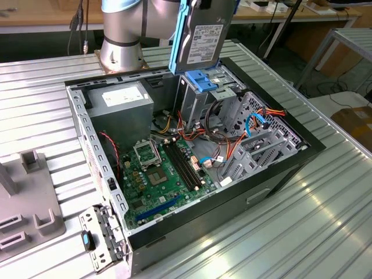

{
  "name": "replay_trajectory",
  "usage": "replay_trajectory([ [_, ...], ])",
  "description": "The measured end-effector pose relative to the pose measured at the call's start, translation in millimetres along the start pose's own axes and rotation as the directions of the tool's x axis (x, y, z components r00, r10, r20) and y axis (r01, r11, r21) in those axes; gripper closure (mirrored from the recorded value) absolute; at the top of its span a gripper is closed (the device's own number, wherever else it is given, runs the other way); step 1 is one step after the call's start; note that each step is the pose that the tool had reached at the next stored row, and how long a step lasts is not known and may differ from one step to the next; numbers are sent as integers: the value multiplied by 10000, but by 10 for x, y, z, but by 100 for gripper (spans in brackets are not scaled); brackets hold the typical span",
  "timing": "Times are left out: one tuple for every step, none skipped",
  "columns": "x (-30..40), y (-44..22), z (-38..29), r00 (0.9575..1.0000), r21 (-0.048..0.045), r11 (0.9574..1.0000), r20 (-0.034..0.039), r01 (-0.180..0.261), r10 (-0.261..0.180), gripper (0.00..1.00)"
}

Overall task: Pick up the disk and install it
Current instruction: 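Pick up the disk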

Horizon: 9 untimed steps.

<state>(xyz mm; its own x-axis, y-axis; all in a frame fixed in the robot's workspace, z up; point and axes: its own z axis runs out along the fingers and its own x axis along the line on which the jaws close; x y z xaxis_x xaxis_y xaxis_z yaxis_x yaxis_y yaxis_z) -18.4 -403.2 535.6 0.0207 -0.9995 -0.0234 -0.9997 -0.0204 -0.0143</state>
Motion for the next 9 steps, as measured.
replay_trajectory([
  [29,0,-1,10000,0,10000,-1,0,0,63],
  [65,1,-2,10000,0,10000,-1,0,0,63],
  [110,2,-3,10000,0,10000,0,0,0,63],
  [135,3,-3,10000,0,10000,0,0,0,63],
  [152,3,-4,10000,-1,10000,-1,0,0,63],
  [190,4,-5,10000,0,10000,-1,0,0,63],
  [219,4,-5,10000,-1,10000,-1,0,0,63],
  [245,5,-5,10000,0,10000,0,0,0,63],
  [275,5,-6,10000,0,10000,0,0,0,63],
])
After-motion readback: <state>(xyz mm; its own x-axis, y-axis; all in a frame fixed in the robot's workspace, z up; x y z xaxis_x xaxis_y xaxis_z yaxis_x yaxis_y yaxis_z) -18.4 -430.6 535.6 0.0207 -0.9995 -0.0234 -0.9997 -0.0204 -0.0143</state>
